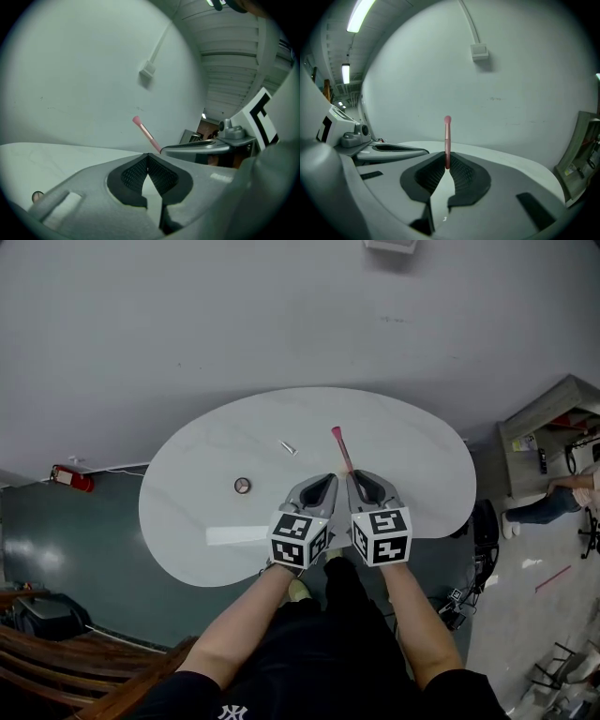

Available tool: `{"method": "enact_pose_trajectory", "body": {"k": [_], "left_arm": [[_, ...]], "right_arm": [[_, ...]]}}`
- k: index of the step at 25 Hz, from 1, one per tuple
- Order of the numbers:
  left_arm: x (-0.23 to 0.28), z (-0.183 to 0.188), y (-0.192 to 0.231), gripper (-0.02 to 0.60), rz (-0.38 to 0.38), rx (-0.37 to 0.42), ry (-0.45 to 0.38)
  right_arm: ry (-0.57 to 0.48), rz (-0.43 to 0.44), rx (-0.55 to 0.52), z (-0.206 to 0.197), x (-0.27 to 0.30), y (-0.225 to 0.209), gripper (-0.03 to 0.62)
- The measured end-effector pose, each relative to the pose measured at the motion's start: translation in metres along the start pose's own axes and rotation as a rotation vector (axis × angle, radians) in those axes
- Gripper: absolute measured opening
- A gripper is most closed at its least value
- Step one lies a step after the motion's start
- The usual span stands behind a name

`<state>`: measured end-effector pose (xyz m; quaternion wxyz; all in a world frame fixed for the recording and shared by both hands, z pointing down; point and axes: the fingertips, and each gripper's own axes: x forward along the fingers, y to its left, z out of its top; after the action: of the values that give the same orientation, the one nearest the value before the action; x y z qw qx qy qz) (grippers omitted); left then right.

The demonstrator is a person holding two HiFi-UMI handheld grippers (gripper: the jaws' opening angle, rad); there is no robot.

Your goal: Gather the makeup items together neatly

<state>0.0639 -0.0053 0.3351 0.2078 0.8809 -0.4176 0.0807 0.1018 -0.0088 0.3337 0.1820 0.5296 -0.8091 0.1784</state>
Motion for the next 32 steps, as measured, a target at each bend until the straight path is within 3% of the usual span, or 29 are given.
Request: {"method": "enact_pose_trajectory", "body": {"k": [12, 32], "left_arm": [[0.036, -0.019, -0.022, 0.009, -0.024, 0.006, 0.054], [0.088, -0.081, 0.018, 0.009, 0.046, -0.065, 0.170]], "right_arm": [[0.026, -0.044, 0.073, -0.027, -0.005, -0.049, 0.041], [0.175, 0.015, 0.192, -0.096, 0.075, -0.088, 0.041]]}}
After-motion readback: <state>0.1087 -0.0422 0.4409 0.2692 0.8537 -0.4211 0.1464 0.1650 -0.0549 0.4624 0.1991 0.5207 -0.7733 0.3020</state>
